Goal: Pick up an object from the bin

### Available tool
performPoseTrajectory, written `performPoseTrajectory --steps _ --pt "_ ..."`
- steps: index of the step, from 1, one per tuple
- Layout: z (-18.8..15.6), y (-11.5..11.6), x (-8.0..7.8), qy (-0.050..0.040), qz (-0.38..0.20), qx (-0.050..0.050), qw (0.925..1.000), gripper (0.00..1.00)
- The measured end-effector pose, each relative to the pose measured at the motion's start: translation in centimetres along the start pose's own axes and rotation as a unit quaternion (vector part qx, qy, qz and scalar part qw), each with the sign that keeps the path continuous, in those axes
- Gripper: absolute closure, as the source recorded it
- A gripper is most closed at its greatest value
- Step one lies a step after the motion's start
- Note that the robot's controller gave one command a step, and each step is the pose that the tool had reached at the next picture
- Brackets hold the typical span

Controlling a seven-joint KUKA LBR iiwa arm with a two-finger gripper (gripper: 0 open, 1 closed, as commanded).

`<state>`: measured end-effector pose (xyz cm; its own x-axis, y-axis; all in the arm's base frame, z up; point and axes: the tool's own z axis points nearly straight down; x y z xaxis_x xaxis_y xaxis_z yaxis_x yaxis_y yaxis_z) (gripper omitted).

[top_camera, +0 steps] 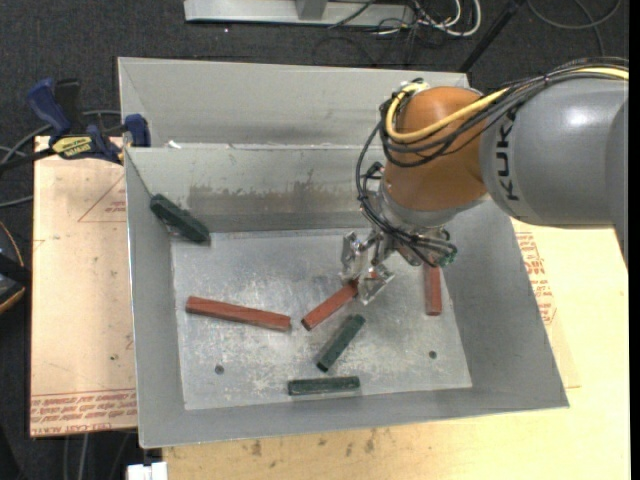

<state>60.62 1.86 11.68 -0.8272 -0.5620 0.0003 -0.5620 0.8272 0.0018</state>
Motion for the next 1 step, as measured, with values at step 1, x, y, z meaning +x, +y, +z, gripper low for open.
performPoseTrajectory --steps 1 --pt "-1.52 -0.07 -0.09 -0.0021 0.000 0.002 1.0000 1.00"
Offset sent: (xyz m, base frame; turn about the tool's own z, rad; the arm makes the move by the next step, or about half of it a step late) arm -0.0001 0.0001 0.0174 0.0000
